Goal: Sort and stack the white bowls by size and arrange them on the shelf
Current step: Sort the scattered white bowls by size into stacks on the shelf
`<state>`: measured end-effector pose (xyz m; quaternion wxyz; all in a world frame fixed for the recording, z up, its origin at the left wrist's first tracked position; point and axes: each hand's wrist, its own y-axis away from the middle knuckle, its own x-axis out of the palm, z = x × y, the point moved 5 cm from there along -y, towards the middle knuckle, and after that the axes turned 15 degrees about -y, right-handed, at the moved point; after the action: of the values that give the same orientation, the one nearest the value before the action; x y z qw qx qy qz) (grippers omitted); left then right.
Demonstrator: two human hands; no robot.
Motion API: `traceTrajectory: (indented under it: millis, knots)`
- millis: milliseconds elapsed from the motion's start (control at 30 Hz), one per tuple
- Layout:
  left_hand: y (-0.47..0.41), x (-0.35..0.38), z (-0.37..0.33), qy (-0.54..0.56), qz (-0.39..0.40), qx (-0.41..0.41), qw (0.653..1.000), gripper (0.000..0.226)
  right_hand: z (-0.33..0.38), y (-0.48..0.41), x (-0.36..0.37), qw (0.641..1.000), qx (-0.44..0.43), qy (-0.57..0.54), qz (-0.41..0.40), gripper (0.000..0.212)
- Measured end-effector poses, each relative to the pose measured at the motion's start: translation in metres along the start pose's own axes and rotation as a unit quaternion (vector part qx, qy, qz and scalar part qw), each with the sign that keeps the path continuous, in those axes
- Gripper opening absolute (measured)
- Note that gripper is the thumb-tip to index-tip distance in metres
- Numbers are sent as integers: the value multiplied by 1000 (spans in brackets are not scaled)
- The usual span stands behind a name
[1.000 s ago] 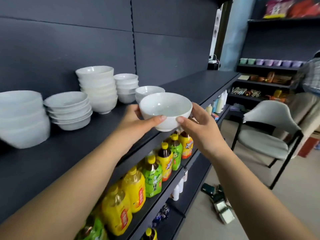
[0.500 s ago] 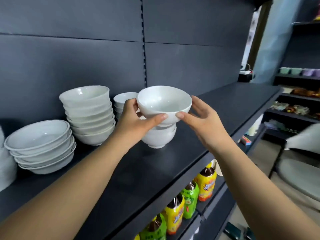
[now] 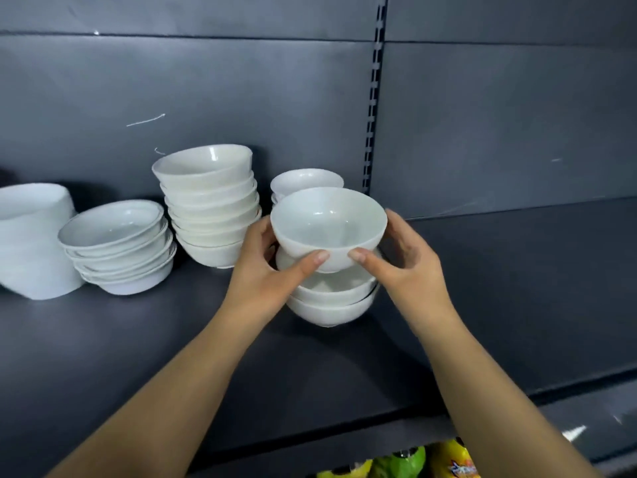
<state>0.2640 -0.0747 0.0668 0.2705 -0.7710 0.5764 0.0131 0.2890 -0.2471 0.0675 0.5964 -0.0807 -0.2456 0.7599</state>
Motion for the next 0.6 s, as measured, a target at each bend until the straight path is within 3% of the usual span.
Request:
traceTrajectory:
  millis: [200,600]
  knots:
    - [17,6,-1,-37,-50,4,998,71,-12,4,-9,1000,16,-23,0,85]
    - [25,8,16,-31,-43,12,998,68,-21,15,-5,999,-11,-39,6,74]
